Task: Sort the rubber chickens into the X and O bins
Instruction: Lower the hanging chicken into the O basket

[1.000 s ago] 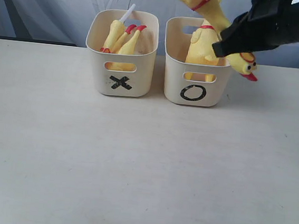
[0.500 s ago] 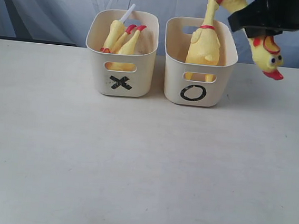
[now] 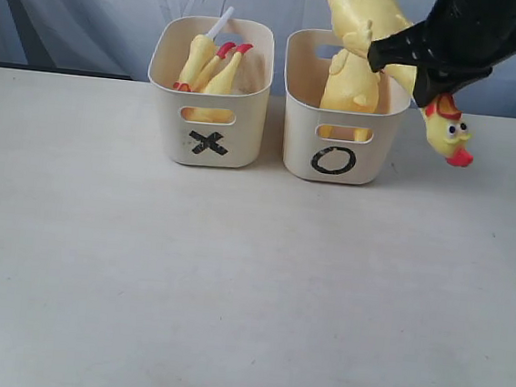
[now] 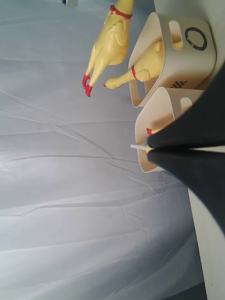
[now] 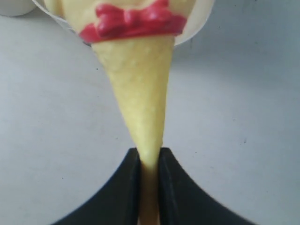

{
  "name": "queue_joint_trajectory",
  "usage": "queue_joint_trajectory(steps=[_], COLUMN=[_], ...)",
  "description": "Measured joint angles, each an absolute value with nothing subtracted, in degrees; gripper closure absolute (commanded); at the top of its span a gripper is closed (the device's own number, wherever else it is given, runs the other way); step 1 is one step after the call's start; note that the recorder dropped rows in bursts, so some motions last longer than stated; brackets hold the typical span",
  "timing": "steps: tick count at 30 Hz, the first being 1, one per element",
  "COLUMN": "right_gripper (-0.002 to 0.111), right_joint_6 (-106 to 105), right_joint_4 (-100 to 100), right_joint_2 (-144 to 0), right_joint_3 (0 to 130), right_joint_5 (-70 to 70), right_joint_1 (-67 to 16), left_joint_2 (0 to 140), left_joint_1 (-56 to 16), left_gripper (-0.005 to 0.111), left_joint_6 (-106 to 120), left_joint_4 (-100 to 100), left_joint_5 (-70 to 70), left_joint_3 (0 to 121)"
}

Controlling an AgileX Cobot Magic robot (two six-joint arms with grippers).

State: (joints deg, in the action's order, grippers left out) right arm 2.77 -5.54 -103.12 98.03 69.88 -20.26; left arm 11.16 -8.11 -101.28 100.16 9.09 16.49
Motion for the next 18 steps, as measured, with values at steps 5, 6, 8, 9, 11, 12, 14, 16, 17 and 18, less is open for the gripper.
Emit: queue_joint_trajectory(steps=[5,6,8,9,11,12,14,16,17,18], right_gripper=[0.109,0.109,0.109,0.109,0.109,0.109,0.109,0.109,0.109,0.109], right_joint_6=[4.74,4.74,4.97,5.18,5.83,6.4,7.01,7.57,7.92,8.17], right_joint_4=[-0.99,0.0,4.12,5.94,7.15,7.55,7.68,7.89,8.01,8.41], right_joint_2=[-109.88,-110.93,-113.31,-114.28,-115.46,-115.93,-116.61,-117.12,-117.38,-117.65], right_joint_3=[106.11,107.51,110.51,111.91,113.11,113.44,113.79,113.9,113.9,113.9], right_joint_5=[71.02,71.02,71.02,71.02,71.02,71.02,71.02,71.02,71.02,71.02], right_joint_1=[-20.26,-20.26,-20.26,-20.26,-20.26,-20.26,-20.26,-20.26,-20.26,-20.26], left_joint_2=[11.16,11.16,11.16,11.16,11.16,11.16,11.16,11.16,11.16,11.16], left_joint_1=[-8.11,-8.11,-8.11,-8.11,-8.11,-8.11,-8.11,-8.11,-8.11,-8.11], left_gripper=[0.106,0.106,0.106,0.106,0.106,0.106,0.106,0.106,0.106,0.106], left_joint_6=[-101.28,-101.28,-101.28,-101.28,-101.28,-101.28,-101.28,-101.28,-101.28,-101.28], left_joint_4=[100.16,100.16,100.16,100.16,100.16,100.16,100.16,100.16,100.16,100.16], left_joint_5=[9.23,9.23,9.23,9.23,9.23,9.23,9.23,9.23,9.23,9.23], left_joint_3=[16.49,16.49,16.49,16.49,16.49,16.49,16.49,16.49,16.49,16.49])
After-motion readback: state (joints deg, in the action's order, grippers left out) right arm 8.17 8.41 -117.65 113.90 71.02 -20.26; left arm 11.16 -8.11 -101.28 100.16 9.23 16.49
